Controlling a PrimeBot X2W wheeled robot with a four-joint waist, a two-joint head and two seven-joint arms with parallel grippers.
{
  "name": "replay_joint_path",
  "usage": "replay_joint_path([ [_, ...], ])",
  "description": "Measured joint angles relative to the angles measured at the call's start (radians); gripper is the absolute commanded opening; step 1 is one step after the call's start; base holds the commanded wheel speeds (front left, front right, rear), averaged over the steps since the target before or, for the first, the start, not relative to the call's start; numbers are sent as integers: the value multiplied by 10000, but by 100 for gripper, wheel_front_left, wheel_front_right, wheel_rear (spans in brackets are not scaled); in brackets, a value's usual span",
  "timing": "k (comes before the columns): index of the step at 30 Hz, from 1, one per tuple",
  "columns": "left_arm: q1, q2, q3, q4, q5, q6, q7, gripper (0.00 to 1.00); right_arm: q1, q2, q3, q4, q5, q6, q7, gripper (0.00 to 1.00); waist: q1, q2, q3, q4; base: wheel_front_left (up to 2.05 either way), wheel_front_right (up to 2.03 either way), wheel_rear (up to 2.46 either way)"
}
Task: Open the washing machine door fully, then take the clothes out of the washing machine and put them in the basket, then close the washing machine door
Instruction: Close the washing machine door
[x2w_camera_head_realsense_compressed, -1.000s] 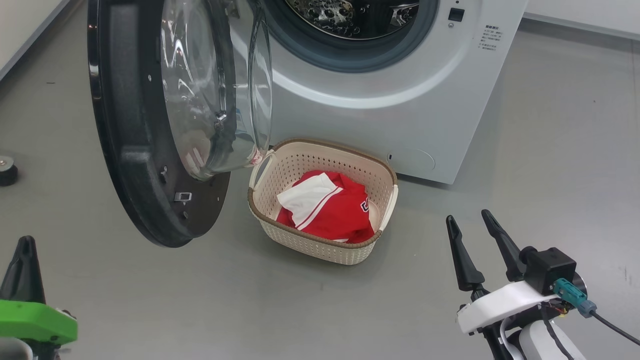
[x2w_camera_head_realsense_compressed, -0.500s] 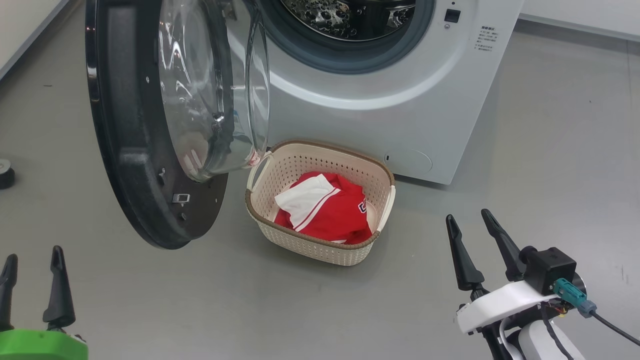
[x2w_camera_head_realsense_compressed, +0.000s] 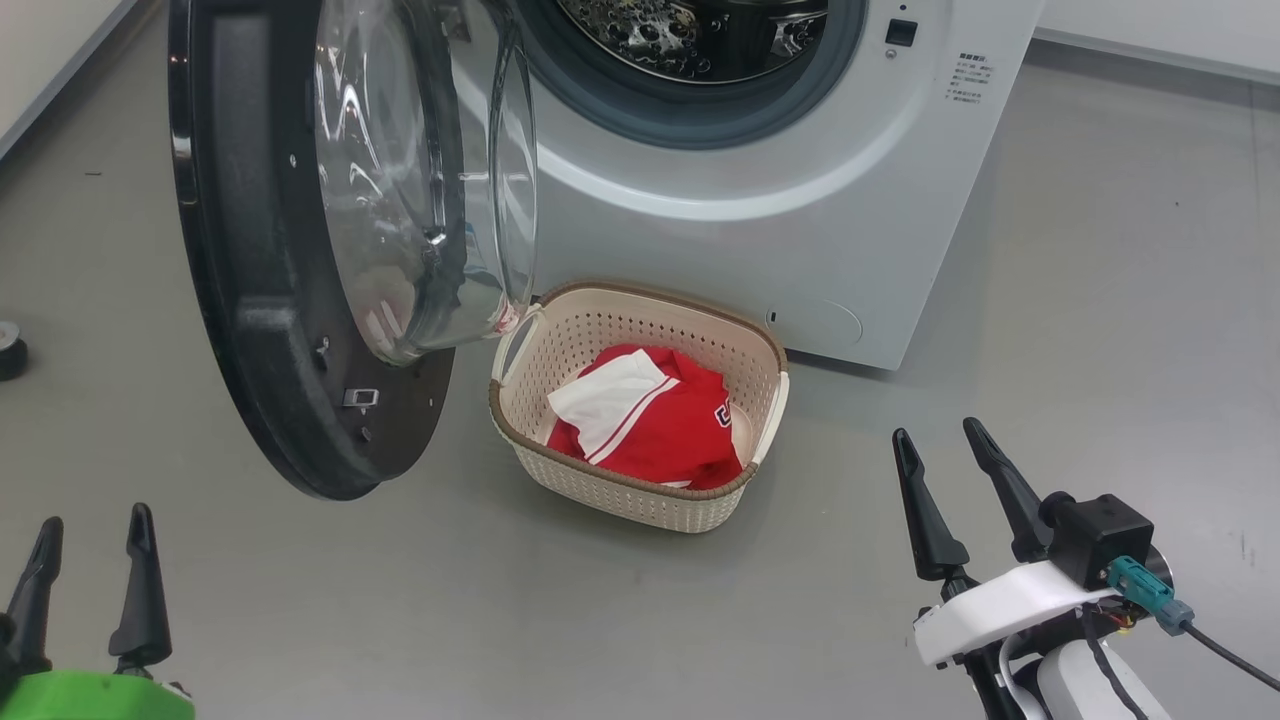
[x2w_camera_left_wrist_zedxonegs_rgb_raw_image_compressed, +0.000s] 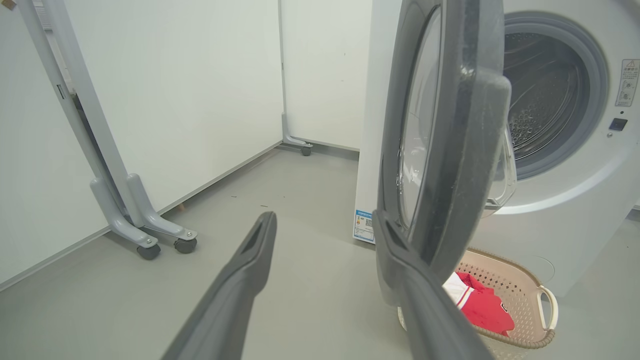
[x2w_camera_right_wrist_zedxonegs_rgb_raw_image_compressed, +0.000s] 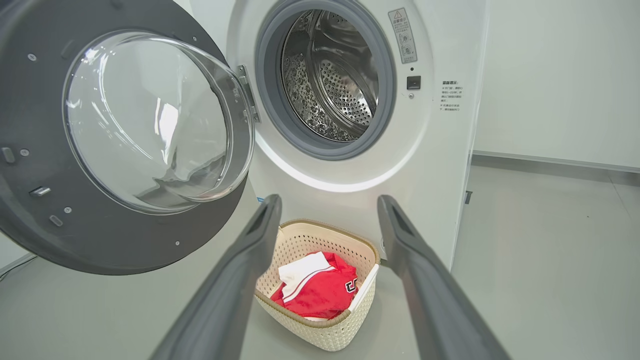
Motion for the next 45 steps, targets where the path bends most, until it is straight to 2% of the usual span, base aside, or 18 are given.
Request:
replay_joint_path([
  [45,-1,155,-205,389,-13,0,-274,100,183,73,-48,-13,-17,2,0,100,0,0,-19,-10,0,0,0],
])
